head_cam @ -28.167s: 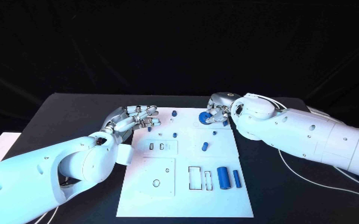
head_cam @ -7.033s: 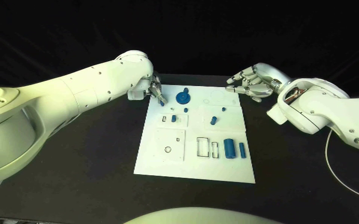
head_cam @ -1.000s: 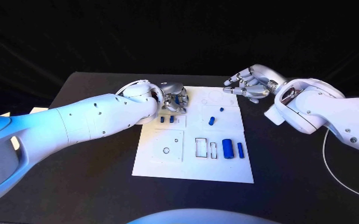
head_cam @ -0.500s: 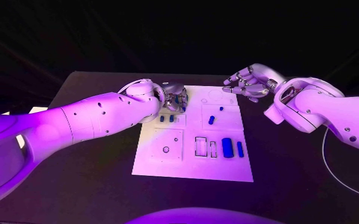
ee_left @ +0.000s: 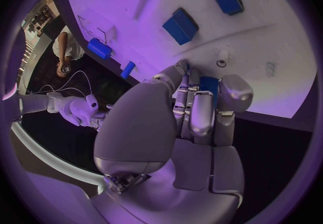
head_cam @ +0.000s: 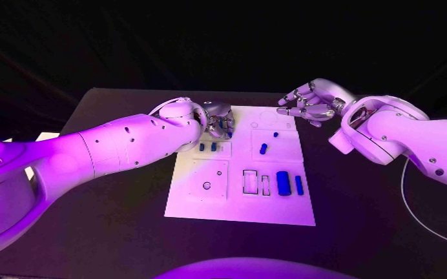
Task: Assemble the parts on the task board
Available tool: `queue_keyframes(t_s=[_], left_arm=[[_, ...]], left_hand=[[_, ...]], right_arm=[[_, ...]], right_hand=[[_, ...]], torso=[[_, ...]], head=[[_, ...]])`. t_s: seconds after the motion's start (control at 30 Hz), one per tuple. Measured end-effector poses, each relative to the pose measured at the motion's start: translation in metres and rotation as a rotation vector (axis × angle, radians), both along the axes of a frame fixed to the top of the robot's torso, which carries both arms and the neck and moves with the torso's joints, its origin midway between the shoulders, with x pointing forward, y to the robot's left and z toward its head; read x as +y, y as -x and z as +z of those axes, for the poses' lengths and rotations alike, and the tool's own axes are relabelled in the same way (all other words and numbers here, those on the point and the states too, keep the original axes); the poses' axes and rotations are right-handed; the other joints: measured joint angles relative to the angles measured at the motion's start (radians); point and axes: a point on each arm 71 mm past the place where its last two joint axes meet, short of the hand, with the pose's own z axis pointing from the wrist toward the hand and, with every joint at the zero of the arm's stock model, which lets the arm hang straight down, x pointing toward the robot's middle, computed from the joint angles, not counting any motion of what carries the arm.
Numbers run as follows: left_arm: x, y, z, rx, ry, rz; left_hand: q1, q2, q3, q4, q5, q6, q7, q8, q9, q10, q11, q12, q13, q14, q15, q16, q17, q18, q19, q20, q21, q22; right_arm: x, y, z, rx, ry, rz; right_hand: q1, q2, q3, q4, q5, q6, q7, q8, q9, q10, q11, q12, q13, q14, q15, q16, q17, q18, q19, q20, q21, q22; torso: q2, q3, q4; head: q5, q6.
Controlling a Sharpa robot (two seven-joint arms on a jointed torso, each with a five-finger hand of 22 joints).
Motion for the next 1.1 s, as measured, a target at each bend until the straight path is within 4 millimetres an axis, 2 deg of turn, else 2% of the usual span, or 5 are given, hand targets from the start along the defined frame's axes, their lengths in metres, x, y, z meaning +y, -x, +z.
queue_keyframes(t_s=[0.27, 0.33, 0.7, 0.9, 1.1], left_arm=[[0.001, 0.002, -0.002, -0.012, 0.018, -0.005], [0.002, 0.003, -0.003, -0.015, 0.026, -0.006], [0.013, 0.008, 0.006, -0.015, 0.098, 0.015], [0.028, 0.009, 0.020, -0.013, 0.152, 0.044], [0.044, 0.009, 0.024, -0.001, 0.172, 0.076]], left_hand=[[0.004, 0.009, 0.043, -0.022, -0.002, 0.044, 0.001, -0.008, -0.002, 0.048, -0.005, -0.006, -0.001, 0.000, -0.008, 0.003, -0.028, 0.000, 0.007, -0.007, 0.025, 0.029], [0.001, 0.012, 0.050, -0.024, -0.002, 0.053, 0.000, -0.012, -0.002, 0.052, -0.009, -0.012, 0.000, 0.000, -0.008, -0.004, -0.038, -0.015, 0.007, -0.007, 0.029, 0.036], [-0.007, 0.020, 0.058, -0.026, -0.003, 0.059, -0.001, -0.009, 0.000, 0.060, -0.011, -0.016, 0.001, 0.000, -0.008, -0.008, -0.057, -0.015, 0.011, -0.011, 0.034, 0.043], [-0.007, 0.020, 0.062, -0.028, -0.004, 0.061, 0.001, -0.009, 0.000, 0.060, -0.011, -0.020, 0.001, 0.000, -0.008, -0.008, -0.057, -0.015, 0.011, -0.011, 0.034, 0.042], [-0.011, 0.015, 0.064, -0.029, -0.006, 0.061, 0.001, -0.009, 0.000, 0.063, -0.008, -0.027, 0.001, 0.000, -0.008, -0.008, -0.053, -0.015, 0.011, -0.011, 0.034, 0.042]], right_arm=[[0.000, 0.000, 0.000, 0.001, 0.001, 0.001], [0.000, 0.000, 0.000, 0.001, 0.001, 0.001], [0.001, -0.001, 0.000, 0.002, 0.001, 0.002], [0.000, -0.001, -0.001, 0.003, 0.002, 0.000], [-0.001, -0.001, -0.001, 0.003, 0.003, -0.001]], right_hand=[[0.000, 0.000, 0.000, 0.000, 0.003, 0.000, 0.000, 0.000, 0.000, 0.000, 0.000, 0.002, 0.001, 0.000, 0.000, 0.000, 0.001, 0.000, 0.000, 0.000, 0.000, 0.000], [0.000, 0.000, 0.000, 0.000, 0.003, 0.000, 0.000, 0.000, 0.000, 0.000, 0.000, 0.002, 0.001, 0.000, 0.000, 0.000, 0.001, 0.000, 0.000, 0.000, 0.000, 0.000], [0.004, 0.004, 0.000, 0.000, 0.003, 0.000, 0.000, 0.000, 0.000, 0.000, 0.000, 0.002, 0.001, 0.000, 0.000, 0.000, 0.001, 0.000, 0.000, 0.000, 0.000, 0.000], [0.004, 0.004, -0.003, 0.003, 0.003, 0.000, 0.000, 0.000, 0.000, 0.000, 0.000, 0.002, 0.001, 0.000, 0.000, 0.000, 0.001, 0.000, 0.000, 0.000, 0.000, 0.000], [0.004, 0.004, -0.003, 0.003, 0.003, 0.000, 0.000, 0.000, 0.000, 0.000, 0.000, 0.002, 0.001, 0.000, 0.000, 0.000, 0.000, 0.000, 0.000, 0.000, 0.000, 0.000]], torso=[[0.000, 0.0003, 0.0005], [0.000, 0.0004, 0.0005], [-0.001, 0.0005, -0.0002], [-0.002, -0.0001, 0.0015], [-0.002, -0.0007, 0.0035]], head=[[0.000, -0.001], [0.001, 0.000], [0.002, 0.003], [-0.002, 0.004], [-0.005, 0.005]])
